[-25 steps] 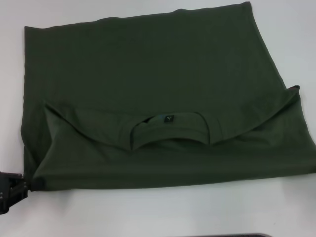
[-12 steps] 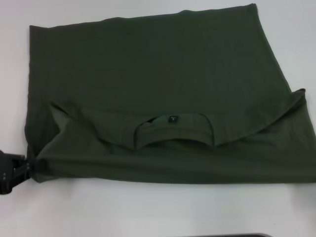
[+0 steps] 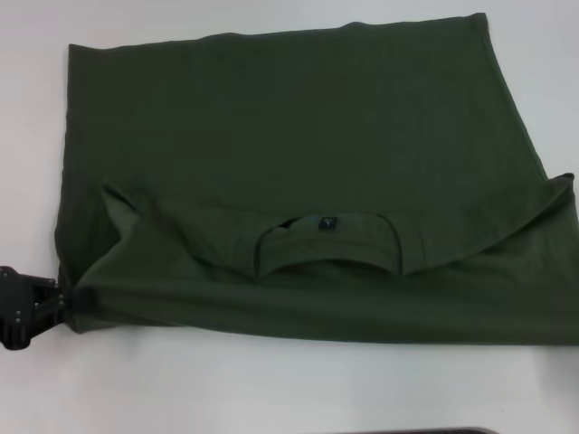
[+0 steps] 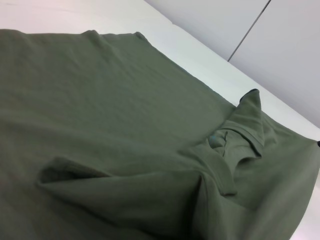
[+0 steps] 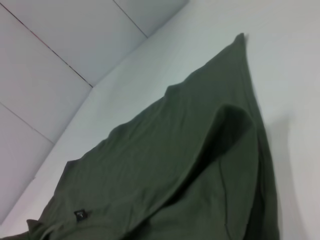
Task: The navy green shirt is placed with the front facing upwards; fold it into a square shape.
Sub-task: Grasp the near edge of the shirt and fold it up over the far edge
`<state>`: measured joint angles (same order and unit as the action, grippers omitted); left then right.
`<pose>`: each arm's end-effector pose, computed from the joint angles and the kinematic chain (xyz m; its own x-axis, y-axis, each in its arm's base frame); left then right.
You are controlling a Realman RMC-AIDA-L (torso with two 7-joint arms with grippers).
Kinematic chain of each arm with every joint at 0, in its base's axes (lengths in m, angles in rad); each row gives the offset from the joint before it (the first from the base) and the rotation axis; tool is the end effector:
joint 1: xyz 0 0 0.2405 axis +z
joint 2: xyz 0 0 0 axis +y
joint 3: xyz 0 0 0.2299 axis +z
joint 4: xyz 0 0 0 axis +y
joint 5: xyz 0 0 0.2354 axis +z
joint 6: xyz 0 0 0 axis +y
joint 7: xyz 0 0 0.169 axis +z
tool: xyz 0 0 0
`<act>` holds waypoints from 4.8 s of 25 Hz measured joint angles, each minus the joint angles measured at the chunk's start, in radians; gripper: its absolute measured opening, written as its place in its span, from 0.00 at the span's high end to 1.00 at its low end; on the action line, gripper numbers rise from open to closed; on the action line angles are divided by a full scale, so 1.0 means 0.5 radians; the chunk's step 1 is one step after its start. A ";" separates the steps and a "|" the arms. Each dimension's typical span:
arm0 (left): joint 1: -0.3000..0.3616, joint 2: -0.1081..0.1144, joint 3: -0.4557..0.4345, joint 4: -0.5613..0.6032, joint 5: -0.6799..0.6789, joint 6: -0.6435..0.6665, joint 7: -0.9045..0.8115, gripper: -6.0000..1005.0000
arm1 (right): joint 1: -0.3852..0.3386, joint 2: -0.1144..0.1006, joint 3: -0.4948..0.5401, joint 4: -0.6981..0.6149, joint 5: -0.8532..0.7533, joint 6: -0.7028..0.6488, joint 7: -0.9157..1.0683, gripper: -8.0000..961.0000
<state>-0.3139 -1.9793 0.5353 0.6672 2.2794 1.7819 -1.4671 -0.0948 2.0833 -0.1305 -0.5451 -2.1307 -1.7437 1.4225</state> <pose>-0.3450 0.2465 0.0326 0.6833 0.6391 0.3530 0.6876 -0.7259 -0.0165 0.4122 0.1054 0.0299 0.1518 -0.6015 -0.7843 -0.9794 -0.1986 -0.0373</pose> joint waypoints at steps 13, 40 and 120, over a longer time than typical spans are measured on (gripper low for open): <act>0.106 -0.030 -0.071 -0.064 -0.005 -0.011 0.008 0.98 | 0.130 -0.048 0.000 -0.020 -0.051 -0.010 0.036 0.97; -0.072 0.022 -0.382 -0.013 -0.062 0.274 0.093 0.97 | 0.450 -0.076 0.180 -0.301 -0.059 -0.298 0.207 0.97; -0.896 -0.236 -0.034 -0.155 -0.335 -1.962 -0.228 0.96 | 1.636 -0.062 -0.335 0.061 0.058 1.640 0.664 0.97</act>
<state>-0.7622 -2.0972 0.5186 0.5895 2.1120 0.8006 -1.5810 0.7231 2.0525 -0.2979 -0.5148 -2.1015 -0.9236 1.7546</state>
